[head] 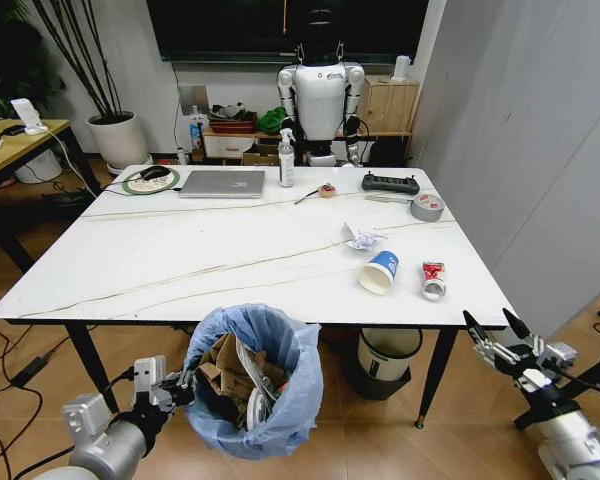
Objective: Pick up the trash bin and place the trash from the table into it.
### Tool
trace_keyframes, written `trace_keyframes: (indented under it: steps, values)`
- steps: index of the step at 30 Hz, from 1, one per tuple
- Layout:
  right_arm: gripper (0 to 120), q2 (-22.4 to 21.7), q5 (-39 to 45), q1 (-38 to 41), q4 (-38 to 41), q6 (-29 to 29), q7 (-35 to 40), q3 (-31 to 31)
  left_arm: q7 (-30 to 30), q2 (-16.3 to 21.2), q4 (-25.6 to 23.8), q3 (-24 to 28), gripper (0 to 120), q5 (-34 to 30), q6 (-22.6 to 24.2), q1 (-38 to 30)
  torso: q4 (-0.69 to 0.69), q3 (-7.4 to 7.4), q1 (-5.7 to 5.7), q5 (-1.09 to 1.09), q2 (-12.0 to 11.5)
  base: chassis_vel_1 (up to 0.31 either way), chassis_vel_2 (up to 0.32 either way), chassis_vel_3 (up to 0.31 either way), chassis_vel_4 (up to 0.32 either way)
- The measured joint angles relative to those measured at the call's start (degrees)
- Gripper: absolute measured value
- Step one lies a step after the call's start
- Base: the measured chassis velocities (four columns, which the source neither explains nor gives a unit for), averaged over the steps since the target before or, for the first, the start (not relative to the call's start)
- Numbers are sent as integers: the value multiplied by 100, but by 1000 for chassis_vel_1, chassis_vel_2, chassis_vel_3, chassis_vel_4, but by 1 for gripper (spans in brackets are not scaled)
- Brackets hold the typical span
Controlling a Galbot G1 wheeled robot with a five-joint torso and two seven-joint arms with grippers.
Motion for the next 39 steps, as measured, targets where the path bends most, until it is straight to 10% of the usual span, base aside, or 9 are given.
trace_keyframes:
  steps: [10,39]
  values:
    - [100,-1108,169,1233,-456,-286,1449,-1548,-1,-407,-133,-74,0,282,0,327,2,0,0,2,0,0,0,0,0]
    - [100,-1733,-294,2342,-995,-978,3363,-2772,-17,-555,-86,-145,0,326,6,298,1,0,0,0,0,0,0,0,0]
